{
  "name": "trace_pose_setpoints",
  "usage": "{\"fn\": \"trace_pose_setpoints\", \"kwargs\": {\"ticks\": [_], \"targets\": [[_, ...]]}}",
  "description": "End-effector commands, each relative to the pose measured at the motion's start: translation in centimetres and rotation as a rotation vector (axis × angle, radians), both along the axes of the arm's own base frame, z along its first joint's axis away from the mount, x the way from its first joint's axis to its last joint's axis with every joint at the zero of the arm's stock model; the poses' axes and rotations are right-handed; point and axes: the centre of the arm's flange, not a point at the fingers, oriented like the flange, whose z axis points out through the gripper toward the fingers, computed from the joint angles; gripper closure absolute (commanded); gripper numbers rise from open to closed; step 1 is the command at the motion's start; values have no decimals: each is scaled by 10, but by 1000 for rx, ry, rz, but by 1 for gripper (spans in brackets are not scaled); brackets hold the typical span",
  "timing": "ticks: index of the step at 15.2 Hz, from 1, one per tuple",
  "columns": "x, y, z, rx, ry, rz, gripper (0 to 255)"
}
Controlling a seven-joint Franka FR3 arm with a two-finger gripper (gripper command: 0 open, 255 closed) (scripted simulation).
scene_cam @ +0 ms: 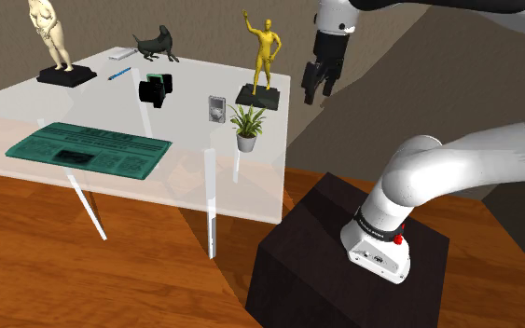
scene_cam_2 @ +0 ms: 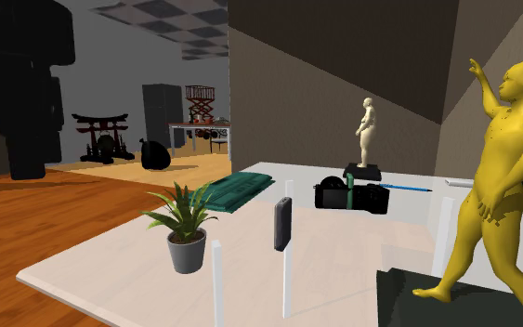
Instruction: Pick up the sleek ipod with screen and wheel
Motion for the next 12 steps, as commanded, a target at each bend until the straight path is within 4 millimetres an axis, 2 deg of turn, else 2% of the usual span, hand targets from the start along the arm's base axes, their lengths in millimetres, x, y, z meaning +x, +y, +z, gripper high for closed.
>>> {"fn": "trace_pose_setpoints", "kwargs": {"ticks": [1,12], "targets": [[0,0,0,0,0,0,0],[132,30,-45,-2,-18,-158,0]]}}
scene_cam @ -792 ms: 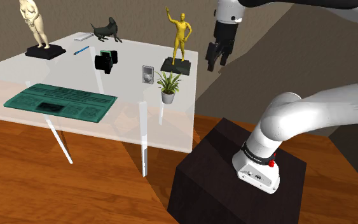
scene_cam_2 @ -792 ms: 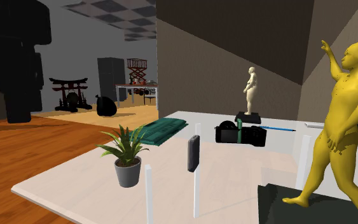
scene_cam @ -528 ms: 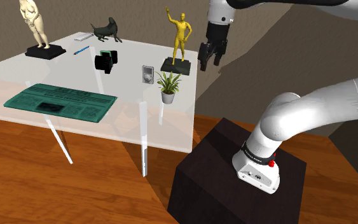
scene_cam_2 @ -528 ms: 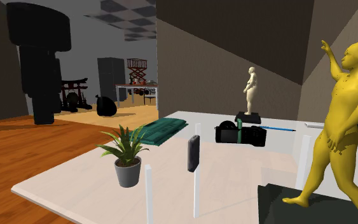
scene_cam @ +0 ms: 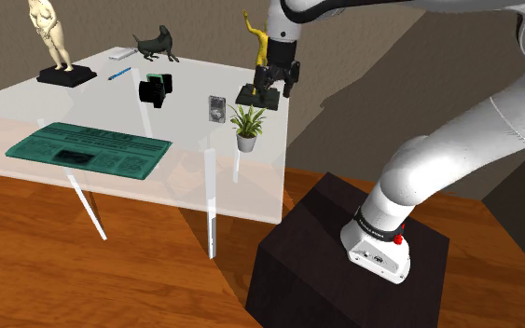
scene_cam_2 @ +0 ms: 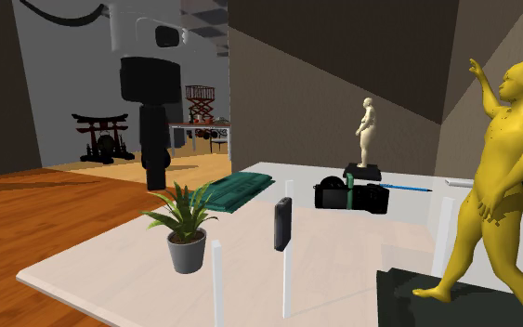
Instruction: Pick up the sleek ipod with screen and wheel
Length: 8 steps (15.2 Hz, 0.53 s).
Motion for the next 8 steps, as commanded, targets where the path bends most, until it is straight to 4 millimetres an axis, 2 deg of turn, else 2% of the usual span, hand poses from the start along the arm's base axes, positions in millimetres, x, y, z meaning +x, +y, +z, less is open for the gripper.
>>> {"fn": "trace_pose_setpoints", "kwargs": {"ticks": [1,8], "targets": [[27,3,-11,0,-5,-30,0],[113,9,-38,-1,-17,-130,0]]}}
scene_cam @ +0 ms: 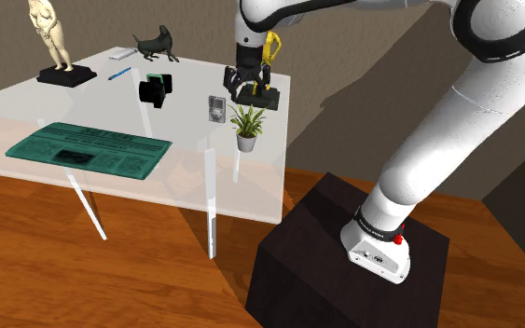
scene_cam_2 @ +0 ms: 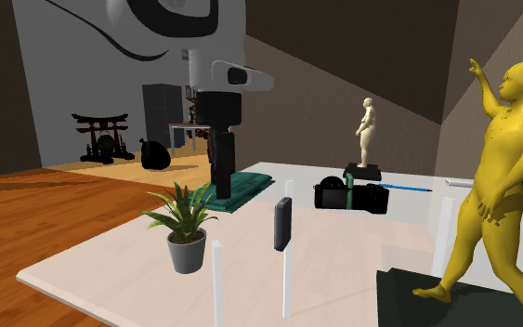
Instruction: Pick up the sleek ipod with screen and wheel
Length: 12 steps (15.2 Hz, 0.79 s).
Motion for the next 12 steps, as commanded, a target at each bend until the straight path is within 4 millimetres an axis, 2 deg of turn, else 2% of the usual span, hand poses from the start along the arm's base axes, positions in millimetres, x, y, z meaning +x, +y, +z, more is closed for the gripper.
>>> {"fn": "trace_pose_setpoints", "kwargs": {"ticks": [1,10,12], "targets": [[25,3,-8,0,-4,-30,0],[136,-3,-41,-1,-19,-159,0],[138,-3,-47,-1,-19,-160,0]]}}
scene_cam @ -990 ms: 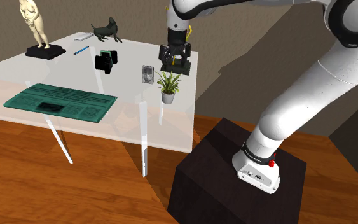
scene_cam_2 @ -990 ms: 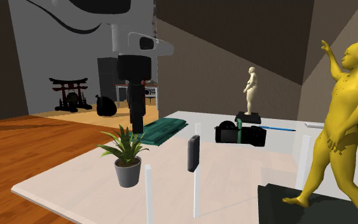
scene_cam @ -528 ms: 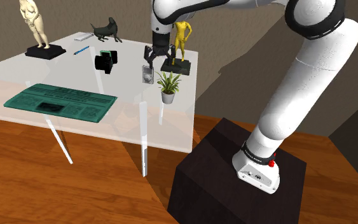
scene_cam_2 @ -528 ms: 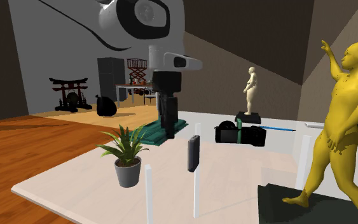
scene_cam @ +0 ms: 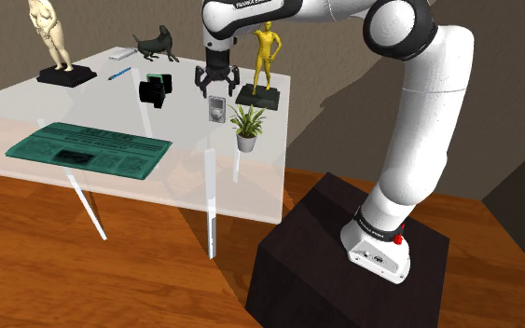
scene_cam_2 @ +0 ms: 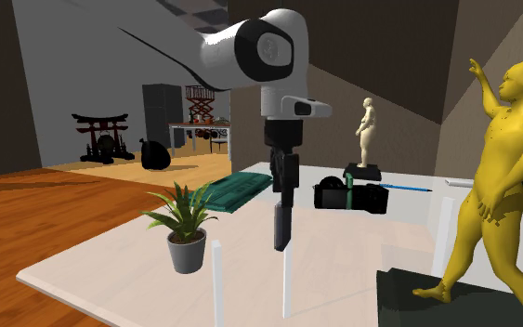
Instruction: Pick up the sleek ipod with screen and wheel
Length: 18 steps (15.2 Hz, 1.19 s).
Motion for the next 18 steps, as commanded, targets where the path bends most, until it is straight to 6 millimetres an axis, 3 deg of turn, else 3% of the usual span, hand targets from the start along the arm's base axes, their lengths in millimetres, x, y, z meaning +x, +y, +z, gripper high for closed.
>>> {"fn": "trace_pose_setpoints", "kwargs": {"ticks": [1,6,8,9,18], "targets": [[3,0,-9,0,-1,-4,0],[3,0,-39,0,-1,-5,0],[3,0,-39,0,-1,-5,0],[3,0,-38,0,-1,-5,255],[3,0,-39,0,-1,-5,255]]}}
